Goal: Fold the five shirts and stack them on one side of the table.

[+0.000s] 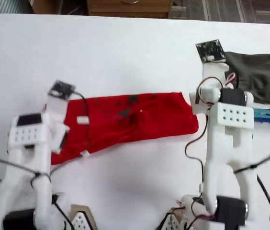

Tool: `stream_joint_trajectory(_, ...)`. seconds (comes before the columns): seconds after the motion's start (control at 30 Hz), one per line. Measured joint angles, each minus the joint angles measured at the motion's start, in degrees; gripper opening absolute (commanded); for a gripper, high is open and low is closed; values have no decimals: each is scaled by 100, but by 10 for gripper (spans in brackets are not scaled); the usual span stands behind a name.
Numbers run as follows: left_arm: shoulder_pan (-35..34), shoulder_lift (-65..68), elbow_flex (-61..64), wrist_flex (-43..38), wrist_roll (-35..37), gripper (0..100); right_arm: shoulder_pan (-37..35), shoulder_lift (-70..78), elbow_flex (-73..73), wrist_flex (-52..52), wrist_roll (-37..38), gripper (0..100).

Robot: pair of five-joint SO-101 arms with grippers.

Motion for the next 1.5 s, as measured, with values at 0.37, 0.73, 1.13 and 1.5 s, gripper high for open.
stream_joint_trajectory(0.37,18,826,519,-273,-97,26,1292,-721,2251,-800,114,22)
stream_joint_trajectory(0.73,-123,-176,352,624,-721,26,1363,-1037,4026,-2593,229,22)
stream_joint_trajectory(1.13,-1231,9,-1732,765,396,226,1363,-1134,4809,-3727,229,22)
stream_joint_trajectory(1.5,-1231,3446,-3780,1196,255,218,1363,-1134,4809,-3763,229,22)
